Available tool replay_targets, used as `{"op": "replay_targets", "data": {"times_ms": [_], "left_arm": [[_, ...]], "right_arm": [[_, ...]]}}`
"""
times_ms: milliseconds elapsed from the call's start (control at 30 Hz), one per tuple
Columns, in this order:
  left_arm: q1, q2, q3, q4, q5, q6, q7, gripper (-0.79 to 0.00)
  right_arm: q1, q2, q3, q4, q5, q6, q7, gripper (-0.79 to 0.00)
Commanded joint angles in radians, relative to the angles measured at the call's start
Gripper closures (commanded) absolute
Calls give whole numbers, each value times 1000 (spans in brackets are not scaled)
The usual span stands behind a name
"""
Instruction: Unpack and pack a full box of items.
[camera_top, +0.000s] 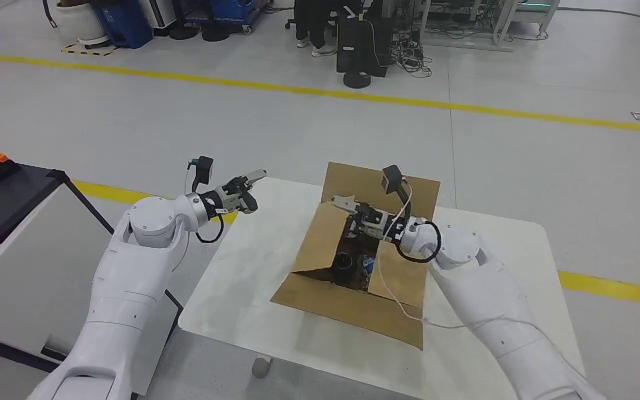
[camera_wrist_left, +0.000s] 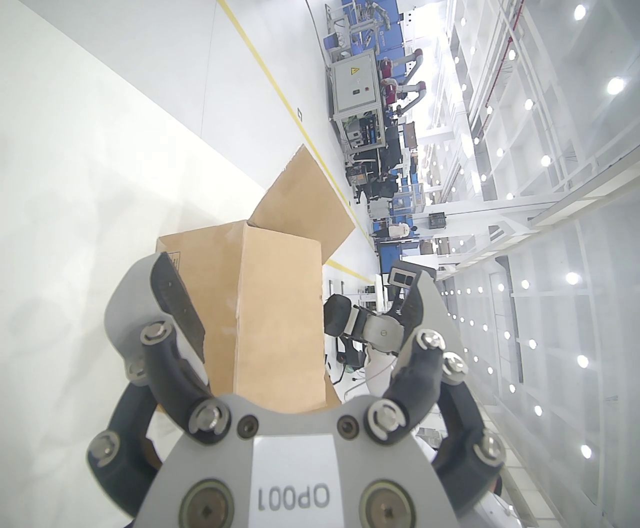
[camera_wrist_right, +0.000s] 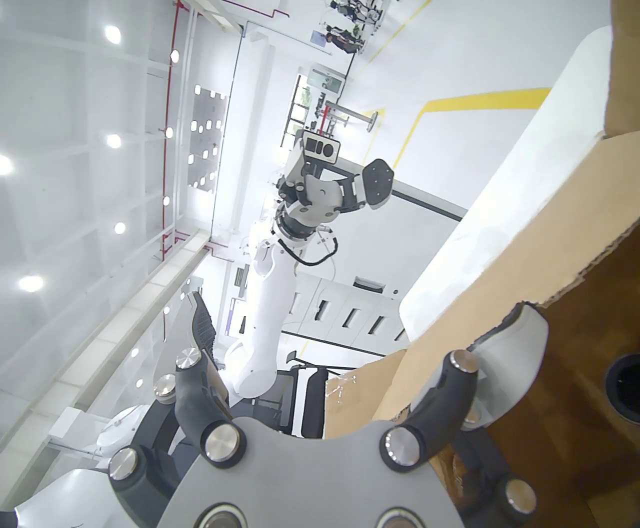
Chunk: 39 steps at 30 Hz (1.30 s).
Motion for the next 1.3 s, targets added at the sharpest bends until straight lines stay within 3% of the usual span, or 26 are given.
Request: {"op": "replay_targets", "data": {"times_ms": [0, 433, 1000, 1267], "left_arm": [[0, 0, 0, 0, 0, 0, 0, -785], [0, 0, 0, 0, 0, 0, 0, -785], [197, 49, -218, -224, -3, 20, 178, -785], [243, 55, -255, -276, -18, 28, 203, -785]], "right_arm": [[11, -7, -9, 8, 14, -10, -3, -785], [145, -87, -141, 155, 40, -51, -54, -785], [288, -211, -309, 353, -37, -67, -97, -785], [333, -275, -392, 434, -122, 18, -126, -785]]}}
